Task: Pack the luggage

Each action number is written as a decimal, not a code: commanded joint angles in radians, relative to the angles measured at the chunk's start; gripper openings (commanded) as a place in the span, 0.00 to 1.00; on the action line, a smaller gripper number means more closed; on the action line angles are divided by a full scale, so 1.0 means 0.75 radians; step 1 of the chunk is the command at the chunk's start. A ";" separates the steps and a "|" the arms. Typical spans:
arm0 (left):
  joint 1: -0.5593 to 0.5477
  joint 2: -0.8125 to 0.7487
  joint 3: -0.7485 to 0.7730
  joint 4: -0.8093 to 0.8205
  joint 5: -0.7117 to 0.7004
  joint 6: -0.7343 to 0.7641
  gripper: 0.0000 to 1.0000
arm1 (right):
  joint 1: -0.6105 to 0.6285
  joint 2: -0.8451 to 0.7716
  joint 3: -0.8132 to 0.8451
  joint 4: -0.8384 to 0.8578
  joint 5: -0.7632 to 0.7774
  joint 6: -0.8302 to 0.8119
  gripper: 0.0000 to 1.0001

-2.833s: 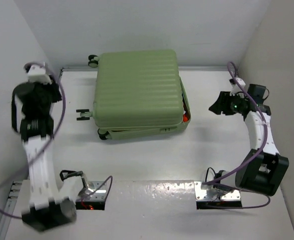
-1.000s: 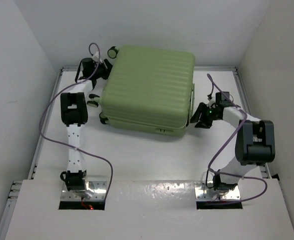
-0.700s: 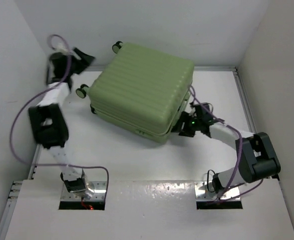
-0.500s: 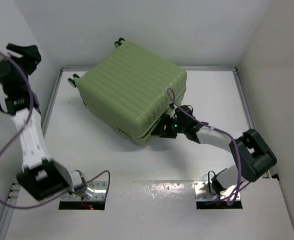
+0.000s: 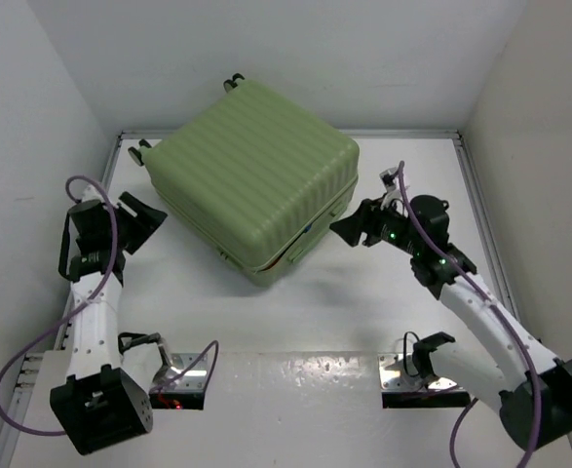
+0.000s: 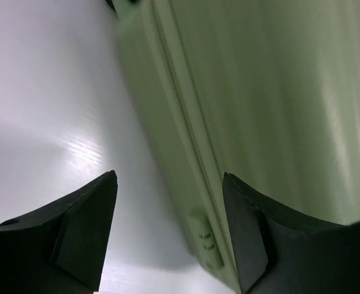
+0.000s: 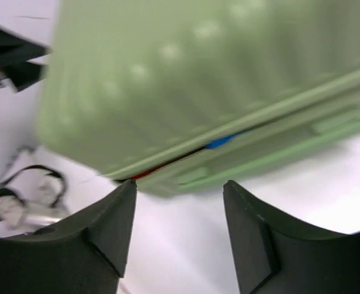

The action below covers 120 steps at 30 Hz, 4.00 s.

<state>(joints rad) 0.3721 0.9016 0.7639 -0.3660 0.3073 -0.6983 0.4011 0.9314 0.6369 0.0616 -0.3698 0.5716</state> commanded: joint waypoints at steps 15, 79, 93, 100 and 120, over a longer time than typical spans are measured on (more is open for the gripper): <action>-0.122 -0.073 -0.499 0.518 0.455 -0.206 0.51 | -0.067 0.484 0.120 0.171 -0.233 -0.367 0.40; -0.159 1.207 1.257 0.639 0.319 -0.834 0.00 | -0.165 0.446 0.186 -0.115 -0.213 -0.539 0.53; -0.235 1.042 1.060 0.543 0.370 -0.771 0.00 | -0.248 0.382 0.137 -0.150 -0.210 -0.556 0.53; -0.100 0.945 0.777 0.513 0.319 -0.630 0.00 | -0.297 0.376 0.131 -0.162 -0.223 -0.562 0.54; 0.050 1.328 1.078 0.545 0.265 -0.572 0.00 | -0.308 0.409 0.139 -0.195 -0.223 -0.592 0.54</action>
<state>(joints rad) 0.3645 1.9030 1.5127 -0.0219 0.4995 -1.1324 0.1726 1.2411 0.7296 -0.0929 -0.5274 0.1463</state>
